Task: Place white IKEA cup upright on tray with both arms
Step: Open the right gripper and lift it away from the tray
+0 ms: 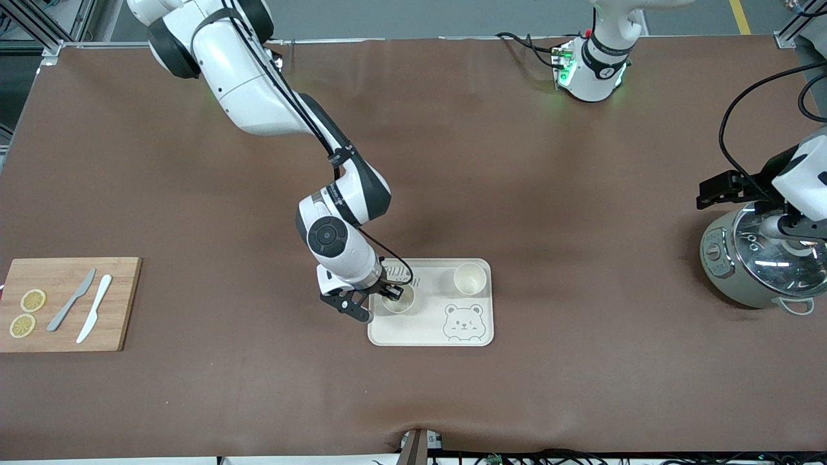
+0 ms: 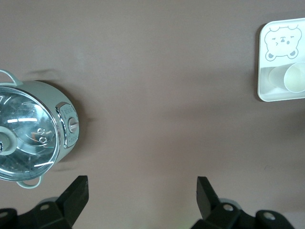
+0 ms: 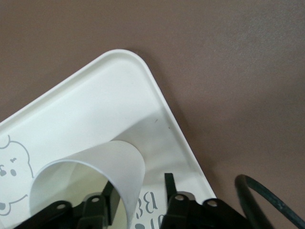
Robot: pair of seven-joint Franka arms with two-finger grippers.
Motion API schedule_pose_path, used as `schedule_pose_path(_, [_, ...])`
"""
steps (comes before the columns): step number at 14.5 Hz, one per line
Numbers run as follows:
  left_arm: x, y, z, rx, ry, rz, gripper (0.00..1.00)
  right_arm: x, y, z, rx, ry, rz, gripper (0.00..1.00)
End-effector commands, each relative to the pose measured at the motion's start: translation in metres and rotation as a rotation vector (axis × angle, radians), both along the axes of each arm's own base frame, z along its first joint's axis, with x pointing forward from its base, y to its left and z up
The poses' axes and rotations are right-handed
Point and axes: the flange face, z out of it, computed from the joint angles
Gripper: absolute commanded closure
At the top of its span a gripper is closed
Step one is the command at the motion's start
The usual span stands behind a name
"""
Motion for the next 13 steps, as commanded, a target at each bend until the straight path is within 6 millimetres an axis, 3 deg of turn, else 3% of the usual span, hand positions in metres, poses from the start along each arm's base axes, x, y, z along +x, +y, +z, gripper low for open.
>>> schedule_pose_path(1, [-0.006,0.004,0.005,-0.014,-0.002,0.021,0.0,0.007,-0.004,0.026,0.011,-0.016,-0.016,0.0])
schedule_pose_path(3, [-0.005,0.005,0.004,-0.013,-0.003,0.021,0.0,0.003,-0.006,0.046,-0.001,0.017,-0.009,0.0])
schedule_pose_path(5, [-0.005,0.005,0.005,-0.013,-0.005,0.021,0.0,-0.004,-0.009,0.094,-0.015,0.057,0.007,0.0])
schedule_pose_path(6, [-0.005,0.004,0.004,-0.011,-0.003,0.019,0.0,-0.01,-0.012,0.123,-0.018,0.074,0.017,0.0])
schedule_pose_path(9, [-0.004,0.007,0.003,-0.012,-0.003,0.025,0.0,-0.026,-0.053,0.231,-0.024,0.131,0.014,0.0])
schedule_pose_path(11, [-0.004,0.009,0.003,-0.011,-0.002,0.028,0.0,-0.051,-0.082,0.305,-0.029,0.155,0.018,0.0])
schedule_pose_path(13, [-0.004,0.008,0.002,-0.011,-0.002,0.028,0.0,-0.083,-0.118,0.367,-0.039,0.168,0.062,0.0])
